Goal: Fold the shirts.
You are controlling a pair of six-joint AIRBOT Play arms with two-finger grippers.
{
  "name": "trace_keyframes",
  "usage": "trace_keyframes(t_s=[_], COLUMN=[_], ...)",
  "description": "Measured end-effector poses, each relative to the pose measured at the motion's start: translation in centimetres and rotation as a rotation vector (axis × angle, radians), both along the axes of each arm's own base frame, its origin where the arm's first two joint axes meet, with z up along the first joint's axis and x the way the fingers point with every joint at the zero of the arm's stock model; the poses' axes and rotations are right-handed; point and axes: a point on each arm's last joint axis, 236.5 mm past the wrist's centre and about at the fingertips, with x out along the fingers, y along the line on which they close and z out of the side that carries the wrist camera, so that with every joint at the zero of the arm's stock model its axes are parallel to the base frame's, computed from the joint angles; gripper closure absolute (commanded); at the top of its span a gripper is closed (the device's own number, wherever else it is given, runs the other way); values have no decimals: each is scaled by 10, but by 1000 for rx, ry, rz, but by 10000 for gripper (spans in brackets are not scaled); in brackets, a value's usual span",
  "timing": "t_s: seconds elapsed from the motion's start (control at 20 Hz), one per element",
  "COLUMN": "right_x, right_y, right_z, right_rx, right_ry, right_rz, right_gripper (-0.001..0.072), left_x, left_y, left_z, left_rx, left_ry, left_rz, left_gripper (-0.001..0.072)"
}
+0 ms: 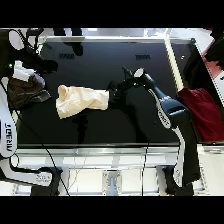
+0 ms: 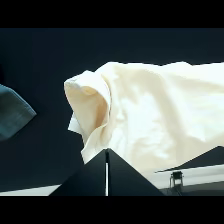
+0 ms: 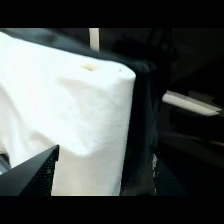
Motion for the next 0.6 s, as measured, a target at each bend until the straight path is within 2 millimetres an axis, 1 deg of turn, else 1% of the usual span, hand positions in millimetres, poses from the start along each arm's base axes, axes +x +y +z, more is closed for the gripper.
trace_keyframes(t_s=[0.15,0.2,0.25,0.3,0.35,0.4,0.5,0.6], right_x=[-10,-12,-15,-17,-18,-19,-20,-14], right_y=[22,32,42,52,63,71,84,89], right_z=[-9,-9,-9,-8,-4,0,9,27], right_rx=[40,62,89,113,143,169,227,287], right_ry=[41,50,59,66,72,75,80,53], right_rz=[5,1,-5,-9,-19,-28,-33,-35], right_gripper=[98,148,259,418,628,696,698,698], left_x=[0,0,1,1,0,0,0,0], left_y=[0,0,0,0,0,0,0,0], left_z=[-1,-2,-2,-2,-2,-2,-2,-2], left_rx=[0,0,0,0,0,0,0,0], left_ry=[3,3,4,4,4,4,6,7], left_rz=[0,0,0,0,0,0,-1,-1], left_gripper=[695,695,694,694,694,694,694,695])
